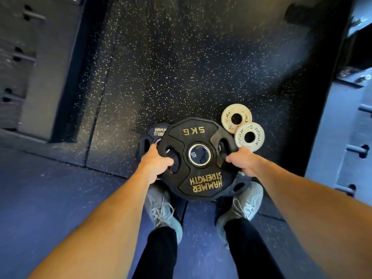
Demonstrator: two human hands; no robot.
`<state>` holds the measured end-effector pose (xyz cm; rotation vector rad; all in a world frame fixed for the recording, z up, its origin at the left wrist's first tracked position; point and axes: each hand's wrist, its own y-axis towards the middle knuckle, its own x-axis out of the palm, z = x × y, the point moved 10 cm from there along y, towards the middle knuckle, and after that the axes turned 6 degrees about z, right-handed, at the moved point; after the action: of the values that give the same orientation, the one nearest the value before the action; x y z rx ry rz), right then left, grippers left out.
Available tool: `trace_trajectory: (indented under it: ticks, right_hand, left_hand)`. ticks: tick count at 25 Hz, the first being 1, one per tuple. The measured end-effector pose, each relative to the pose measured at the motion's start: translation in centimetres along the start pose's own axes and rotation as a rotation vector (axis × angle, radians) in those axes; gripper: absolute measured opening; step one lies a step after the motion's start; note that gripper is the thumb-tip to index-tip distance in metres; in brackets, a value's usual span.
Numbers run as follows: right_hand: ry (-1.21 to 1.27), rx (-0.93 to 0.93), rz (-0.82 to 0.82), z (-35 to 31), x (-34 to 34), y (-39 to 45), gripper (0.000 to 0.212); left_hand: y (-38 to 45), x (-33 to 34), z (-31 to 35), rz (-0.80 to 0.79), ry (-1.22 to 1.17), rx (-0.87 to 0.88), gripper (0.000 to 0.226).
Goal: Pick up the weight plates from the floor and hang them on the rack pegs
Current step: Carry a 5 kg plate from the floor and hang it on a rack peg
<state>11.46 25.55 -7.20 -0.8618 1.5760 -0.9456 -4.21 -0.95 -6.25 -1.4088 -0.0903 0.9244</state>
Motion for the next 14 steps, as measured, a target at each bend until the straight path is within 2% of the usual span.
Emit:
trace_trajectory:
  ticks: [5, 10, 14]
  right_hand:
    - [0.006, -0.046, -0.035, 0.4, -6.4, -18.1, 0.040]
    - [0.027, -0.147, 0.010, 0.1, -14.7, -36.1, 0.045]
    - [0.062, -0.221, 0.033, 1.1, -18.8, -44.8, 0.047]
  left_hand:
    - [-16.5, -7.1, 2.7, -0.021, 0.075, 0.108, 0.038]
    - [-33.8, -14.0, 4.7, -0.027, 0.005, 0.166, 0.036]
    - [-42.5, -17.0, 5.7, -0.012, -0.018, 0.230, 0.039]
